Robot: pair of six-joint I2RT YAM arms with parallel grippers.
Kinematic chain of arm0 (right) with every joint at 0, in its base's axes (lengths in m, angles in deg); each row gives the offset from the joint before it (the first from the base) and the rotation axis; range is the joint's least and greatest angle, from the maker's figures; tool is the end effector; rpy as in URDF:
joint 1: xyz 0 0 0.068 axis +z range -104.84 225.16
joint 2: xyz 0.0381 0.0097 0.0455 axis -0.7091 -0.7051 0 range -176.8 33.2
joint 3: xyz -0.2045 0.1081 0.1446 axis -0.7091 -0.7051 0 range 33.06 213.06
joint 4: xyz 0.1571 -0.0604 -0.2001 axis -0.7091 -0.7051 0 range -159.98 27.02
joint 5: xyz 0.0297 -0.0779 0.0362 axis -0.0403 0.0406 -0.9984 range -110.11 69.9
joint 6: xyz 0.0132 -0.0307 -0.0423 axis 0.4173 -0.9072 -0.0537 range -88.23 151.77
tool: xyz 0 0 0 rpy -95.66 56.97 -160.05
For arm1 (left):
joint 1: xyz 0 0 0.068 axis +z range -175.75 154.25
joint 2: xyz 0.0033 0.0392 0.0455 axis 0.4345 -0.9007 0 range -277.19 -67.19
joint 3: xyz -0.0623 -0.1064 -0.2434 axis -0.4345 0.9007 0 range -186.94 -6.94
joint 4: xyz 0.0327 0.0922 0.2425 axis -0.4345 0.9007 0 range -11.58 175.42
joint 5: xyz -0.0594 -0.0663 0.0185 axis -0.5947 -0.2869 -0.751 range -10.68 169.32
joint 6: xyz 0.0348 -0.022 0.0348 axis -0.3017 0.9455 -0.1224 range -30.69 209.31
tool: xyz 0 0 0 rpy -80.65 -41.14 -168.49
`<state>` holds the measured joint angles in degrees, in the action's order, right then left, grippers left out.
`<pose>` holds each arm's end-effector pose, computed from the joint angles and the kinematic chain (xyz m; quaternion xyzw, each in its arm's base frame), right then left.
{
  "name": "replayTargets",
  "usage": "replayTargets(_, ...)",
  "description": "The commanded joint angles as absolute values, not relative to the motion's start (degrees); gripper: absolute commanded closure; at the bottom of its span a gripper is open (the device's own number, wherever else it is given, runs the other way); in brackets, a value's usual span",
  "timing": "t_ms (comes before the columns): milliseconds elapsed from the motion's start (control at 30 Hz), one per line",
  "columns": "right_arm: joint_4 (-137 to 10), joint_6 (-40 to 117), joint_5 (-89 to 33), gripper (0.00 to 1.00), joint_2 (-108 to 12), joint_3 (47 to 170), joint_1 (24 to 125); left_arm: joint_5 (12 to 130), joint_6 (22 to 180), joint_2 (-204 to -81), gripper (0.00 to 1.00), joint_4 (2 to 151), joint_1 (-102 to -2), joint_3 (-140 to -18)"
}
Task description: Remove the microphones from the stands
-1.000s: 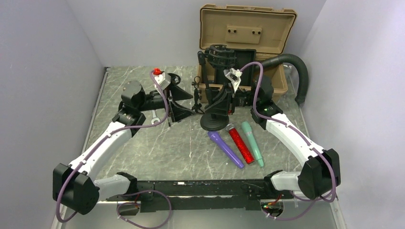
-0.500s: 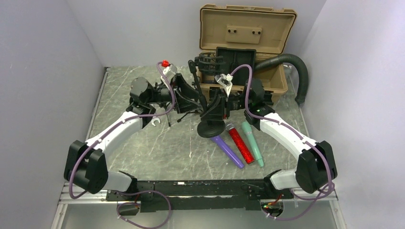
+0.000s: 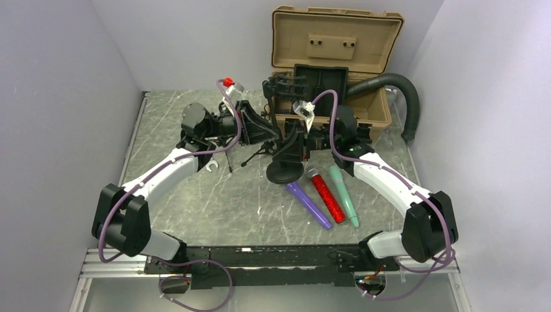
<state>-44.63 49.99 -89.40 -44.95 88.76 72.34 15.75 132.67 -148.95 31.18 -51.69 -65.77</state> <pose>0.2531 0.1674 0.3277 -0.4332 0.5700 0.6002 0.3566 0.2677 -0.1655 0.3715 0.3676 0.5228 -0.6410 0.4251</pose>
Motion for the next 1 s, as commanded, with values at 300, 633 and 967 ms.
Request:
replayTargets(300, -61.38, 35.60, -56.95, 1.00, -44.78, 97.54, 76.44, 47.70, 122.17, -146.15, 1.00, 73.24, -58.53, -75.94)
replayTargets(633, -59.39, 35.00, -58.59, 1.00, -42.54, 95.06, 75.00, 46.85, 114.63, -142.84, 0.57, 72.12, -59.03, -72.61)
replayTargets(967, -52.50, 37.98, -80.20, 1.00, -38.40, 91.26, 71.89, 33.22, 100.48, -136.96, 0.06, 69.19, -55.95, -70.16)
